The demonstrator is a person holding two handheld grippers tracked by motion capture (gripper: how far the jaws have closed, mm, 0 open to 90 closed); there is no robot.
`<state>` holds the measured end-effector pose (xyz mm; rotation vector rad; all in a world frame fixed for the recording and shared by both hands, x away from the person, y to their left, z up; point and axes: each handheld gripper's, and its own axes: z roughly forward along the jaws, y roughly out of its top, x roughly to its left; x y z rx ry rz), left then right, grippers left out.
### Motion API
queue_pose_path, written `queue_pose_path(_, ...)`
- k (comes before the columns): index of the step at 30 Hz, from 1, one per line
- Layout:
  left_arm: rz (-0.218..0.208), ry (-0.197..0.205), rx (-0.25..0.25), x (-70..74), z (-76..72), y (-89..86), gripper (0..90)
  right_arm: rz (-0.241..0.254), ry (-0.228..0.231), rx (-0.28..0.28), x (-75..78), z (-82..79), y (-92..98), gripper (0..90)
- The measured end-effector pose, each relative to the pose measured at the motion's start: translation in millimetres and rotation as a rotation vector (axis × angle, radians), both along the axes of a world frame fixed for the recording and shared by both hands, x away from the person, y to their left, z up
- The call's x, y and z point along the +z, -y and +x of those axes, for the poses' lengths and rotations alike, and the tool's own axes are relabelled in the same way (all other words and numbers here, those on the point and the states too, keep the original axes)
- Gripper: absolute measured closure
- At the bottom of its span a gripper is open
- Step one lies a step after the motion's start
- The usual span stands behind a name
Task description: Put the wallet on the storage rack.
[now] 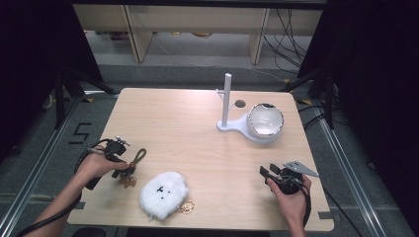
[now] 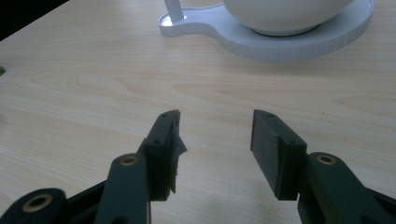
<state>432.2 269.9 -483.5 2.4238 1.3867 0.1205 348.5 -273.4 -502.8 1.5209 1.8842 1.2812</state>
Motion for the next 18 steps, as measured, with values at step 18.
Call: queue_pose_path(18,0.094,0.056,-0.042,-1.7,-2.5,11.5,66.9,0.016,-0.007,0.016,-2.0,0.0,-3.6,52.4)
